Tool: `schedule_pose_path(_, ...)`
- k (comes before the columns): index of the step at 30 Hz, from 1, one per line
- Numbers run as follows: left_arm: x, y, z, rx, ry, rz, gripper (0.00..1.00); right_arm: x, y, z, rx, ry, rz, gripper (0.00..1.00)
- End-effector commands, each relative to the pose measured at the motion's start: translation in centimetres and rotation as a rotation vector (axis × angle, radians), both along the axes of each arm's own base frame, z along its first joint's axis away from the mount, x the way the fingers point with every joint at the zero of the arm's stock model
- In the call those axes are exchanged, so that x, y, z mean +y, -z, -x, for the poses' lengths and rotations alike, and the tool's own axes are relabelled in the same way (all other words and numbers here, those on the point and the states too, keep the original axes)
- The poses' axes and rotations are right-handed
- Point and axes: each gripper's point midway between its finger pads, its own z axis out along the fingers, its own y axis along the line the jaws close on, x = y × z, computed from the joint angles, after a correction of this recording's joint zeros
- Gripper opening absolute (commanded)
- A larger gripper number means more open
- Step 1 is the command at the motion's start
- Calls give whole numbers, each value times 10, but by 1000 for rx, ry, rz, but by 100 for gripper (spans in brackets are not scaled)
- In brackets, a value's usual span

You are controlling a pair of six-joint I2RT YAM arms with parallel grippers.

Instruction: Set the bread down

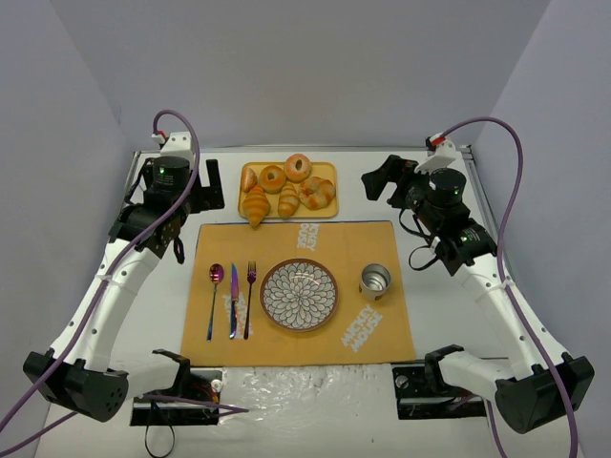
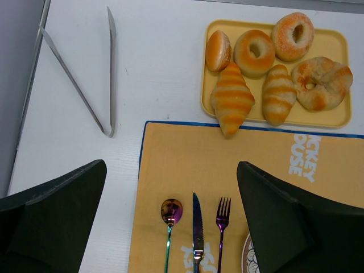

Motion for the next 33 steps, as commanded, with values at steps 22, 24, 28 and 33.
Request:
schedule_pose_path(22,101,42,-57,106,-485,-53,97,12,-10,-8,-27,-38,-18,100)
schedule_pose_path(24,109,57,-64,147,-509,-51,97,14,-9,-8,-25,-47,-20,100)
schedule_pose_path(28,123,94,-80,218,-515,10,97,17,-7,-7,-17,-64,-22,100)
schedule_pose_path(33,143,126,-95,273,-523,92,97,17,-3,-7,-13,-69,-13,100)
